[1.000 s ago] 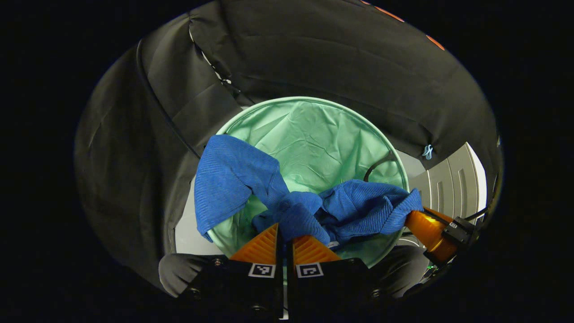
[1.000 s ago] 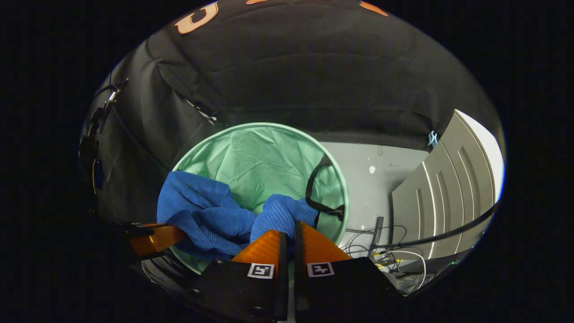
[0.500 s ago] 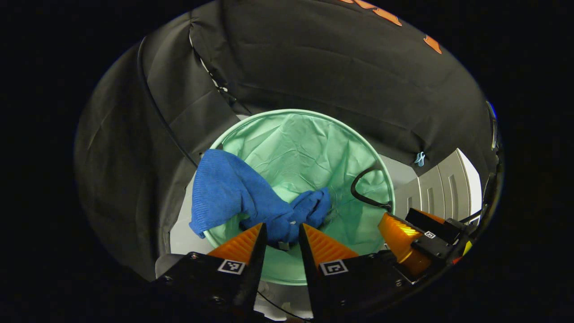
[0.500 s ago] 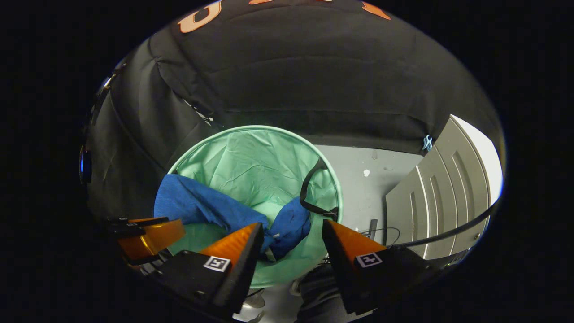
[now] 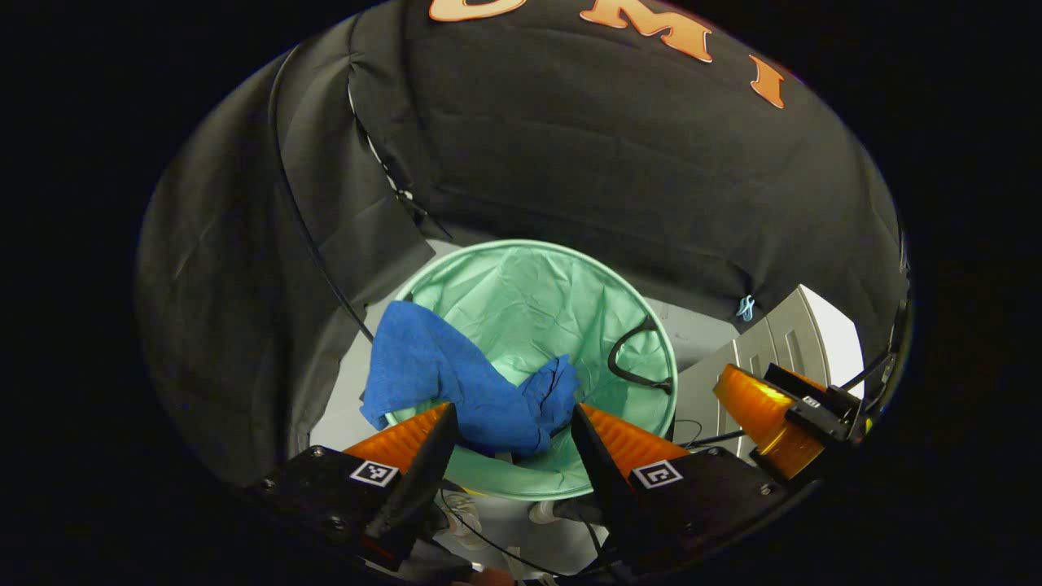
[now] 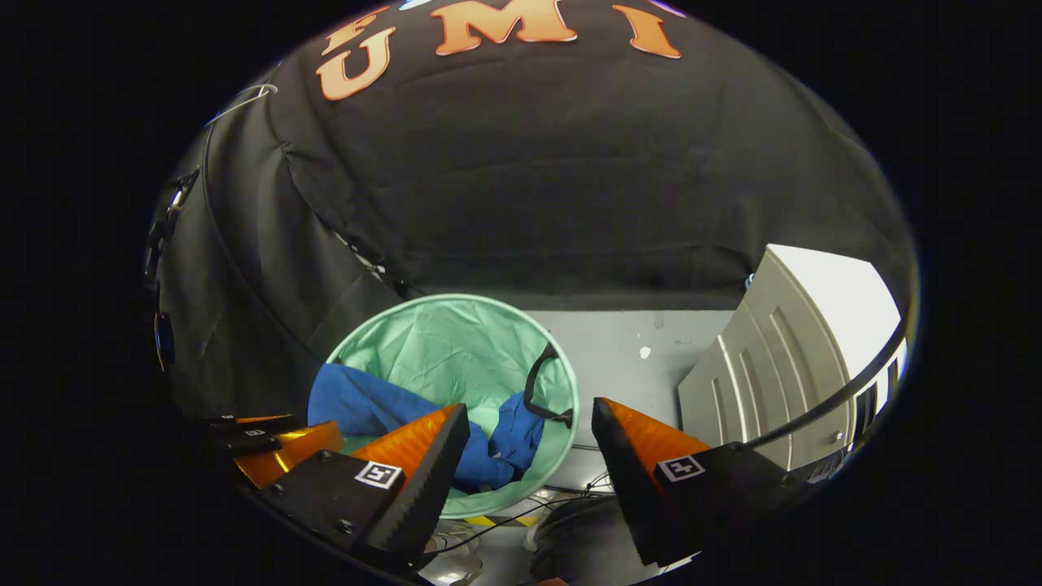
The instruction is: Grasp the clothes on the hanger with both hands and then place them into the laundry hamper below.
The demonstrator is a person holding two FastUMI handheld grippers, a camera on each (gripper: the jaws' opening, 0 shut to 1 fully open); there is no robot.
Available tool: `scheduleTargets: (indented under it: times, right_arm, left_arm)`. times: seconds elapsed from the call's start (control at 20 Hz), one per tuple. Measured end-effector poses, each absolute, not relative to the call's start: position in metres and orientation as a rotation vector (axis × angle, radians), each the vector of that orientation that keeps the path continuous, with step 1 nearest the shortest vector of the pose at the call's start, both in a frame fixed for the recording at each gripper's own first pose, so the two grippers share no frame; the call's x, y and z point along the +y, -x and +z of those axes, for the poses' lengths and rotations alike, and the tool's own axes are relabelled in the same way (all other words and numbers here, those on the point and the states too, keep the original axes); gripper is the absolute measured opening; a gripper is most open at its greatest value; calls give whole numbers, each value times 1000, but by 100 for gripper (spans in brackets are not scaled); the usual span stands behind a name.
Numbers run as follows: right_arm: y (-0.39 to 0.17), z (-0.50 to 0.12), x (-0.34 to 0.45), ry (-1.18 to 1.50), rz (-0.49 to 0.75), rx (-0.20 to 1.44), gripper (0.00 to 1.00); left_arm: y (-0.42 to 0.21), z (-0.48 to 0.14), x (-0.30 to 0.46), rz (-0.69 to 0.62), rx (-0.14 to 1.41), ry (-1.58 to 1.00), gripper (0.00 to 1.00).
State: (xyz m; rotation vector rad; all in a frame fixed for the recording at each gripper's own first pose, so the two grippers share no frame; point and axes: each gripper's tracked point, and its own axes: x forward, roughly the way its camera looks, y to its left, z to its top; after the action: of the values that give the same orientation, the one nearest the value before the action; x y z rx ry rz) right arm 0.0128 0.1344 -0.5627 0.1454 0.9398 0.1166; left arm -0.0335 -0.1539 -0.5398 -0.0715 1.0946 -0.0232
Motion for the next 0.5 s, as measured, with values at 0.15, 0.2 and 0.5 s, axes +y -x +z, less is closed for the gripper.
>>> scheduleTargets:
  times: [0.15, 0.2, 0.5]
  right_arm:
    - [-15, -507, 116, -160, 94, 837, 99]
    - [-17, -486, 109, -160, 92, 796, 99]
    - [-17, -378, 78, -104, 63, 564, 99]
  left_arm:
    - [26, -501, -152, -29, 1006, 67, 94]
    - [22, -488, -149, -30, 974, 65, 93]
    - [0, -389, -136, -13, 730, 69, 93]
